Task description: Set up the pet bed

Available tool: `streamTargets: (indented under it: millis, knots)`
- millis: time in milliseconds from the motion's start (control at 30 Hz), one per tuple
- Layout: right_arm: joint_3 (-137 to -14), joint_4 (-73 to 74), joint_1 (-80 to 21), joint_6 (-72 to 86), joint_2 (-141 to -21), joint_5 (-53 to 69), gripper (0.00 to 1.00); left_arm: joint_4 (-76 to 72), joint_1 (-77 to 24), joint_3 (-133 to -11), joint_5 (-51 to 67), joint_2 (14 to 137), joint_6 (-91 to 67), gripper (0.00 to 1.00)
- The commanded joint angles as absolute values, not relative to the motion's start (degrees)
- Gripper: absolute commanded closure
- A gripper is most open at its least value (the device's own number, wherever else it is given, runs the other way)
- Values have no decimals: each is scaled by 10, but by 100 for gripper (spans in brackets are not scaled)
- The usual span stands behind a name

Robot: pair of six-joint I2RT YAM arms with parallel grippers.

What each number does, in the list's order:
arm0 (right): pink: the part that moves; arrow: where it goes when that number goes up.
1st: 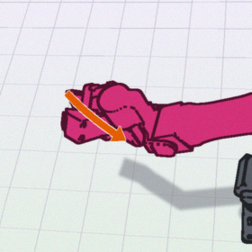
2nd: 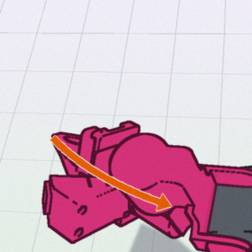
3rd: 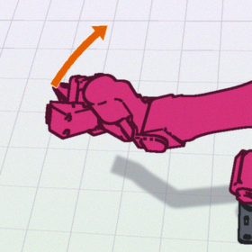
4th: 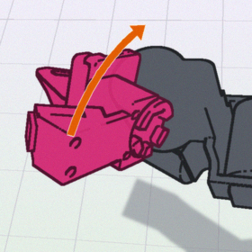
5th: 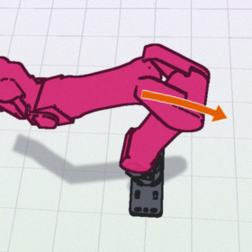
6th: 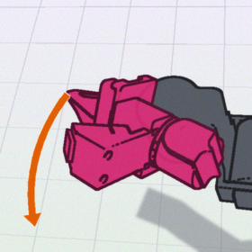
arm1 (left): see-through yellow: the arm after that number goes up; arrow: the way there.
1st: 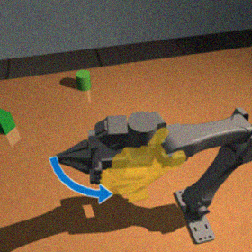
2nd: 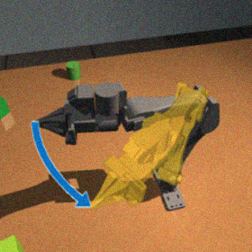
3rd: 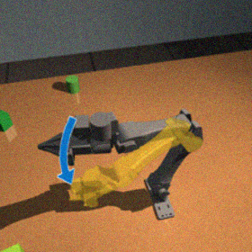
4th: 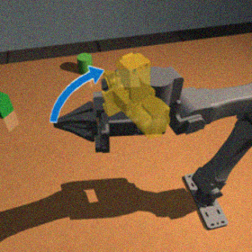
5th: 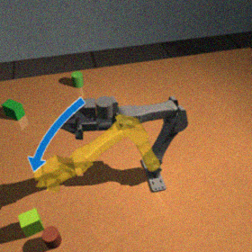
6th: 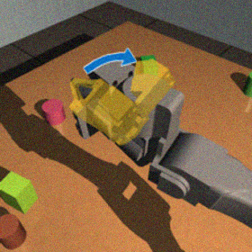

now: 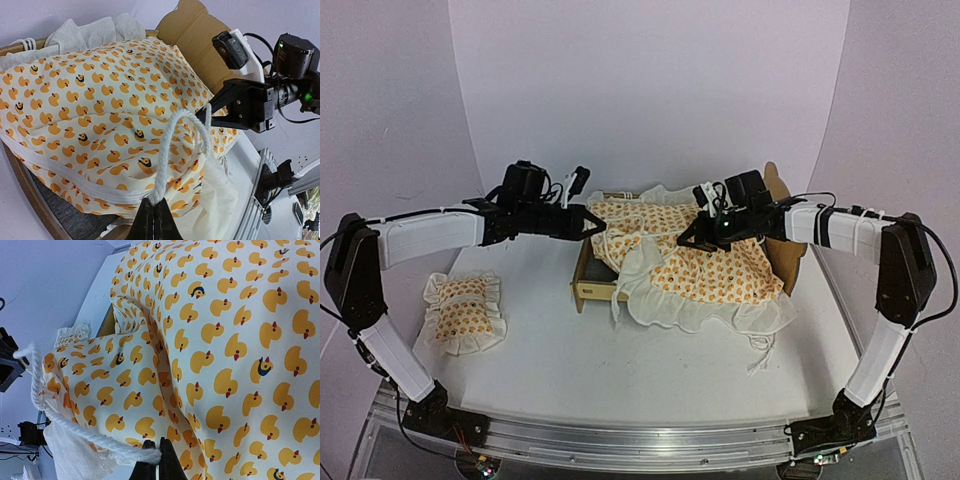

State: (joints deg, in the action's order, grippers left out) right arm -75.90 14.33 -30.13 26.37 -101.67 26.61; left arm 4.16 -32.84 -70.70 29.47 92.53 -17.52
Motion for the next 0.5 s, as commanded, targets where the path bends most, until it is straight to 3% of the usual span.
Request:
streamTargets:
  millis: [0, 467]
  knots:
    - [-763, 120, -298, 264, -988, 277, 100, 19, -329, -679, 262, 890, -132, 100]
    - [-761, 109, -298, 273, -991, 283, 100, 22, -330, -689, 191, 851, -60, 100]
